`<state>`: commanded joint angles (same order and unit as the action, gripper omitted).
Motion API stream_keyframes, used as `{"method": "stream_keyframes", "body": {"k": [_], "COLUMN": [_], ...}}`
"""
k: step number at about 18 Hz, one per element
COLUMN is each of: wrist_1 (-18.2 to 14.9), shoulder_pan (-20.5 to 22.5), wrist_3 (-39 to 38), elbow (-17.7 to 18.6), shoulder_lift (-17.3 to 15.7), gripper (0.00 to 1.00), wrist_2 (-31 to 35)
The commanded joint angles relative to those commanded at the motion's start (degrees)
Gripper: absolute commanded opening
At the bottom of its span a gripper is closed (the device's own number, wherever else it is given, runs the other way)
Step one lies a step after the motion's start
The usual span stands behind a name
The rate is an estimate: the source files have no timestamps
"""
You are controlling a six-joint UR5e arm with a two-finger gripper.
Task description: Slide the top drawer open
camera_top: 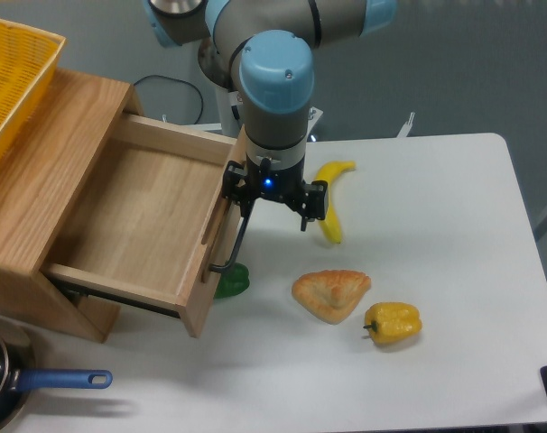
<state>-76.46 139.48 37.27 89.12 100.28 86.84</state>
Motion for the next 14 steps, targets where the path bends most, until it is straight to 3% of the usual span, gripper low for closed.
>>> {"method": "stream_keyframes", "body": {"k": [7, 14], "wrist_1": [-0.35, -0.26], "shoulder_pan": [1.14, 5.8], "wrist_3": [-0.18, 0.0], "elbow": [-1.05, -3.6], "shoulder_lift": [-0.7, -1.93], "gripper": [1.0, 1.0], "wrist_2": [-0.26, -1.14]}}
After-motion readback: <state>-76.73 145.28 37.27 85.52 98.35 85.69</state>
